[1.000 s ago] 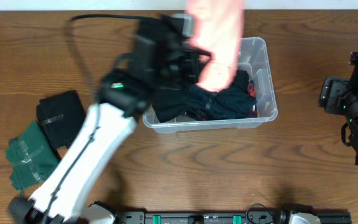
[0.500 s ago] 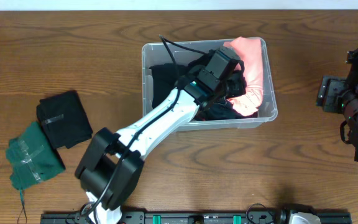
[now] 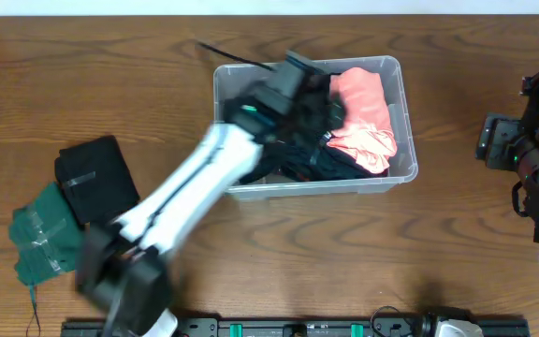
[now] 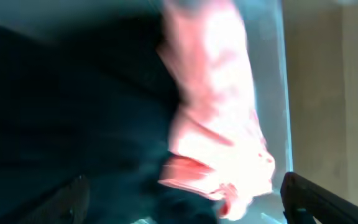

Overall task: Pack container
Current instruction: 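Place the pink shirt into the right side of the bin, then grasp the green folded garment with the left gripper, then place the green garment into the bin beside the pink shirt, then grasp the black folded garment with the left gripper, then place the black garment into the left side of the bin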

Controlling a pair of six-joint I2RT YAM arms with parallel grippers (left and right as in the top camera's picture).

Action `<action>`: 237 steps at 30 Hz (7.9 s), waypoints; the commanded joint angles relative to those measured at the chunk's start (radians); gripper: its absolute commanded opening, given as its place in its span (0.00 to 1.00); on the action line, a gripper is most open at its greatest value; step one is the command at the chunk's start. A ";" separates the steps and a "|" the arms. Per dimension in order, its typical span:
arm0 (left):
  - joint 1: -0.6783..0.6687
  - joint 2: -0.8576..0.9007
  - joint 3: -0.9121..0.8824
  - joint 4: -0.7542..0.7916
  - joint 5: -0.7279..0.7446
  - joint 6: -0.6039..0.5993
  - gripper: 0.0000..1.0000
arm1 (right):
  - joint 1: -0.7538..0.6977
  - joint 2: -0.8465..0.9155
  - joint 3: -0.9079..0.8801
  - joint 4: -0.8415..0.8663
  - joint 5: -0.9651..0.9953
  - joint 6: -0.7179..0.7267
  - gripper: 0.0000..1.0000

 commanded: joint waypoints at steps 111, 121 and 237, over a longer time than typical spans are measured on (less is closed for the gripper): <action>0.173 -0.100 -0.393 0.599 0.146 -0.138 0.06 | -0.007 0.046 0.000 0.003 -0.034 -0.024 0.85; 0.185 -0.079 -0.380 0.532 0.314 -0.066 0.98 | -0.007 0.046 0.000 0.003 -0.033 -0.024 0.85; 0.169 0.267 -0.086 -0.126 0.123 0.484 0.98 | -0.007 0.067 -0.007 0.006 -0.053 -0.031 0.85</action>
